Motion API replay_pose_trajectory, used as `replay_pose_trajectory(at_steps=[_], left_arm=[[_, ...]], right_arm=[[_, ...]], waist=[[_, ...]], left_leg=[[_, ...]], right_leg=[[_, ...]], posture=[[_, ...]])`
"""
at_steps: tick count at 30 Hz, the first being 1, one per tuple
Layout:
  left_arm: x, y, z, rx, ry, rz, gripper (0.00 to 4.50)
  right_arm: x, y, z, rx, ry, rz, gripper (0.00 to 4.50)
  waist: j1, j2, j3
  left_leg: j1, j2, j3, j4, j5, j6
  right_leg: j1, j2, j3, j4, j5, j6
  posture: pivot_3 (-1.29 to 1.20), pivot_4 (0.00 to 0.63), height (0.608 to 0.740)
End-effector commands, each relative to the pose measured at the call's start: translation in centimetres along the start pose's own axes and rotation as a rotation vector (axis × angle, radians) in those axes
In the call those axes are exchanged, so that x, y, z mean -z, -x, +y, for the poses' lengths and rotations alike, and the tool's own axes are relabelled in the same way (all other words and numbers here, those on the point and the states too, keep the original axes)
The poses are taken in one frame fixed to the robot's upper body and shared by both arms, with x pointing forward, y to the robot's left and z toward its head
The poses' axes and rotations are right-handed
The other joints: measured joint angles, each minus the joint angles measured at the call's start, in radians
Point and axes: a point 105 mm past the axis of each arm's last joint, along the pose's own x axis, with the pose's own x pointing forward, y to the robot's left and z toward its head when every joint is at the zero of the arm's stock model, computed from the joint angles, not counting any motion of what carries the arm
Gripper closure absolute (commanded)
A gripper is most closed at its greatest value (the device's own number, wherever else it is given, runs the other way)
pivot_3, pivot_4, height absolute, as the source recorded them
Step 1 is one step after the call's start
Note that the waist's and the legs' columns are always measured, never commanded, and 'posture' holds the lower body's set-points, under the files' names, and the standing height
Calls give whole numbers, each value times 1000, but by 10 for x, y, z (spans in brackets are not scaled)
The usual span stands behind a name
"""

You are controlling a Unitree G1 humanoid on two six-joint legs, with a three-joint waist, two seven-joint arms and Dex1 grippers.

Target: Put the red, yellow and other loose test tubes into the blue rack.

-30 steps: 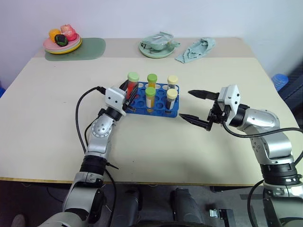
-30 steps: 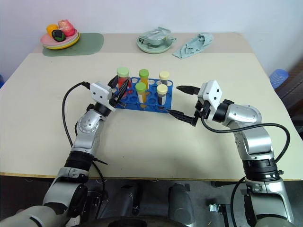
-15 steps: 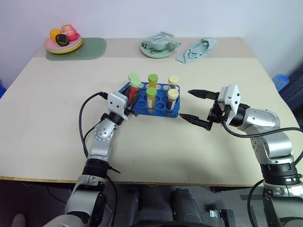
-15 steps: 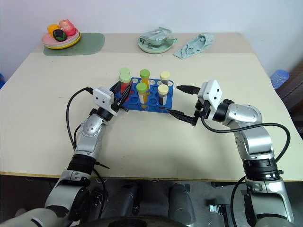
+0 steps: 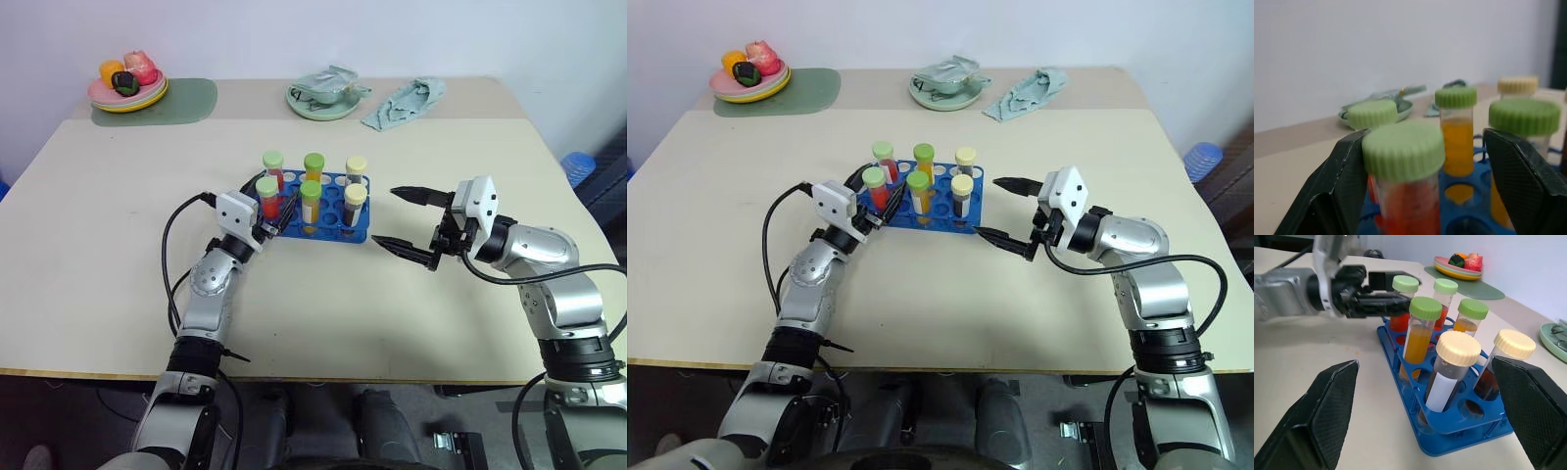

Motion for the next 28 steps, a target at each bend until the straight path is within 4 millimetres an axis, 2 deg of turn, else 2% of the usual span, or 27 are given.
replay_pose_trajectory(at_steps=[1, 3, 5, 9, 12, 17, 22, 28], left_arm=[[-10, 17, 12, -25, -45, 54, 794], [-7, 35, 17, -21, -56, 126, 794], [-17, 53, 13, 42, 104, 101, 794], [-28, 94, 27, 87, 43, 200, 794], [-33, 109, 25, 129, 40, 250, 794], [-41, 123, 20, 216, 62, 307, 794], [-44, 125, 19, 270, 74, 329, 794], [-43, 126, 14, 328, 98, 345, 794]], right_arm=[[-3, 7, -5, 71, -10, -38, 70], [5, 10, -4, 107, -26, -20, 70], [15, 19, -3, 155, -39, 2, 70], [34, 42, 1, 241, -74, 51, 70], [46, 61, 3, 284, -93, 86, 70], [60, 95, 8, 356, -117, 140, 70], [71, 128, 8, 415, -128, 192, 70], [71, 145, 3, 429, -113, 213, 70]], waist=[[0, 0, 0], [0, 0, 0], [1, 1, 0], [4, 1, 0], [5, 2, 0], [5, 2, 0], [2, 2, -1], [1, 4, -1]], left_leg=[[0, 0, 0, 0, 0, 0], [0, 0, 0, 0, 0, 0], [0, 0, 0, -1, 0, 0], [0, 1, 0, -1, -1, 1], [1, 0, 0, -1, -1, 2], [2, 1, 0, -1, -2, 2], [4, 1, 0, -2, -2, 3], [6, 2, 0, -3, -2, 3]], right_leg=[[0, 0, 0, 0, 0, 0], [0, 0, 0, 0, 0, 0], [0, 0, 0, 0, 0, 0], [0, 0, 0, 0, 0, 0], [2, 0, 0, -1, 0, 0], [3, 0, 0, -2, 0, -1], [6, 0, 0, -3, 0, -1], [9, 1, 0, -5, 0, -1]], posture=[[0, 150, 740], [0, 150, 740], [0, 150, 740], [0, 150, 740], [0, 150, 740], [0, 150, 740], [0, 150, 740], [0, 150, 740]])
